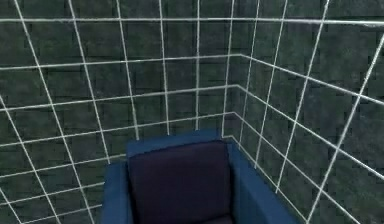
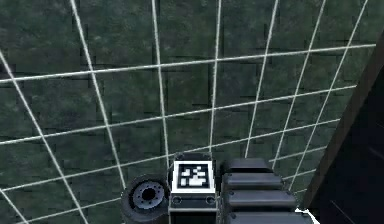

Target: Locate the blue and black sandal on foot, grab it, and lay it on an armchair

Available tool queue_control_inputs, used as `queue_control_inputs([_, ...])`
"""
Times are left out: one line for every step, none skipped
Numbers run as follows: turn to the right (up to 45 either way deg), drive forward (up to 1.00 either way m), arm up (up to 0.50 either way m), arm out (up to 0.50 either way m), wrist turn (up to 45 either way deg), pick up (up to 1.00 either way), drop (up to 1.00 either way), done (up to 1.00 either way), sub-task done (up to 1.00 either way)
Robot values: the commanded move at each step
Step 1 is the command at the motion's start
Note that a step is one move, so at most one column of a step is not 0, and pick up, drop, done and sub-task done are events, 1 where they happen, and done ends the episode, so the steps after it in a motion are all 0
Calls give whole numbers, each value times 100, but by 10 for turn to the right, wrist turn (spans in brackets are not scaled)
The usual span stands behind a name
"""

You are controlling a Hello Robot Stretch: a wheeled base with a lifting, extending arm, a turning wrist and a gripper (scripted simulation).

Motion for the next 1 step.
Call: queue_control_inputs([30,0,0,0,0,0,0,0,0])
